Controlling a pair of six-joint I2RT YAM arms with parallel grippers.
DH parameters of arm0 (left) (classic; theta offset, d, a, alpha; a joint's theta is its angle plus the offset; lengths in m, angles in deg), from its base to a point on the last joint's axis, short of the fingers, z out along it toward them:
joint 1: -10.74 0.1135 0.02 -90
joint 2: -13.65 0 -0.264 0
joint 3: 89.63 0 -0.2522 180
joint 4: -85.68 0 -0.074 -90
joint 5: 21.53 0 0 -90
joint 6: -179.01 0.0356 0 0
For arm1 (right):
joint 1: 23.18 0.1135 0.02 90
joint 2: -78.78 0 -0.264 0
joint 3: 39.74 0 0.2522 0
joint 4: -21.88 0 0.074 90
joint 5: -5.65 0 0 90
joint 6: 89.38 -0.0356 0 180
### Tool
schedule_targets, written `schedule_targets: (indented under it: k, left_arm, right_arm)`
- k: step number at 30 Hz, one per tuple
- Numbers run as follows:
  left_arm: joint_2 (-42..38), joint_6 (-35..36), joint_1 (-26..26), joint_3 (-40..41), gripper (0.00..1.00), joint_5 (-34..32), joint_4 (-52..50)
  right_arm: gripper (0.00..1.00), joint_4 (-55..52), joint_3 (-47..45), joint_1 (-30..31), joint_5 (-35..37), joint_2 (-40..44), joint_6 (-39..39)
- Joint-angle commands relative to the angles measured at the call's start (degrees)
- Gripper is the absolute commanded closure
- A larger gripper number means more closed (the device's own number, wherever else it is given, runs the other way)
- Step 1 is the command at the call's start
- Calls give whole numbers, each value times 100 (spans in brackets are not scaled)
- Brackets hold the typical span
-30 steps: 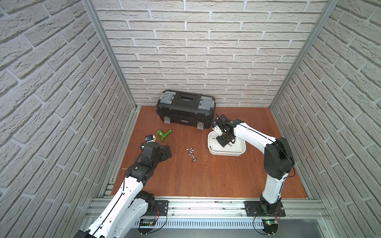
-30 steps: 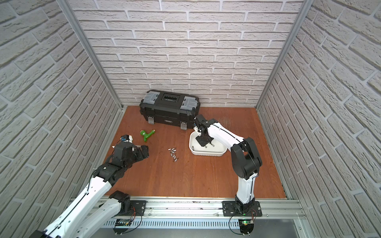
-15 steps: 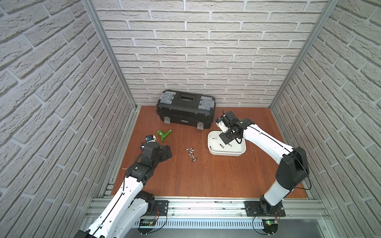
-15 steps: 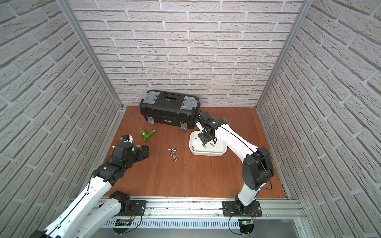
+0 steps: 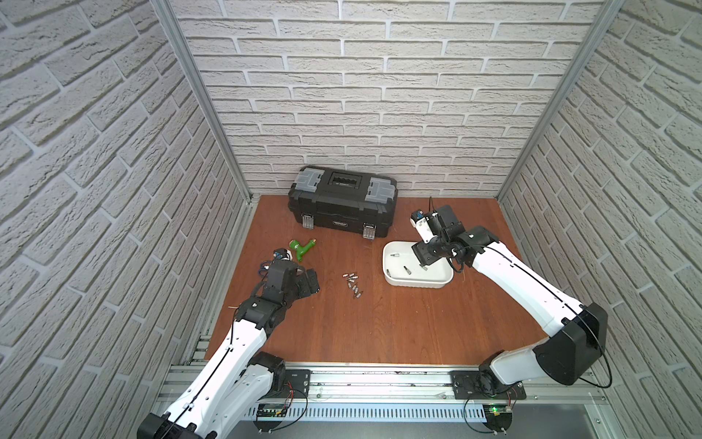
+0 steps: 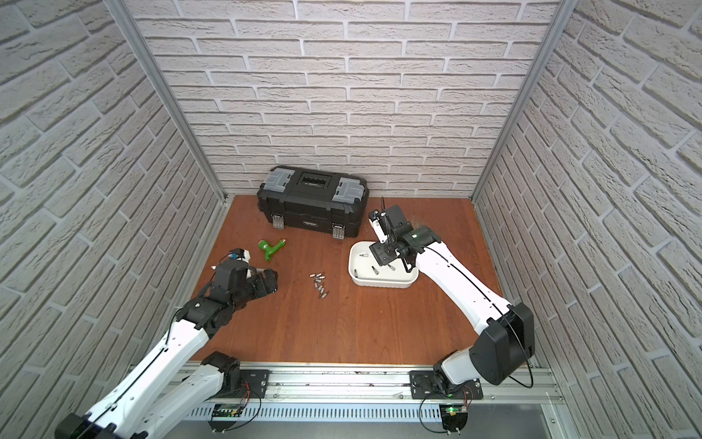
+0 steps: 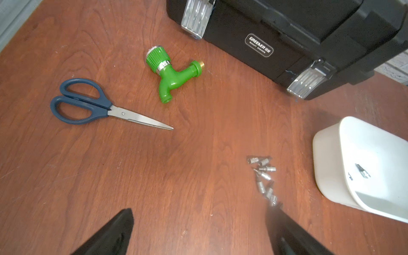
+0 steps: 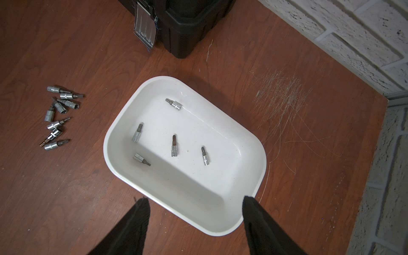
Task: Put the bit on the desktop into the storage box
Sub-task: Pick up the screwdriver bit from the center of the board.
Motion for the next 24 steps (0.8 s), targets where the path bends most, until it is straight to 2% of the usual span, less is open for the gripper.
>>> schedule_targets:
  k: [1, 5, 12, 17, 24]
  left_arm:
    - [217, 257, 30, -273, 2, 306, 119]
    - [650, 505, 36, -439, 2, 690, 136]
    - [1440, 896, 12, -750, 2, 1204, 131]
    - [2051, 1284, -56, -1091, 7, 1392, -26]
    - [3319, 1973, -287, -1955, 18, 1352, -594]
  right_arm:
    - [24, 224, -147, -40, 55, 206, -102]
    - [17, 267, -219, -49, 78, 310, -117]
    - [0, 421, -381, -84, 61, 552, -187]
    - [1, 466, -457, -132, 44, 690, -213]
    - [1, 506, -611, -211, 44, 827, -202]
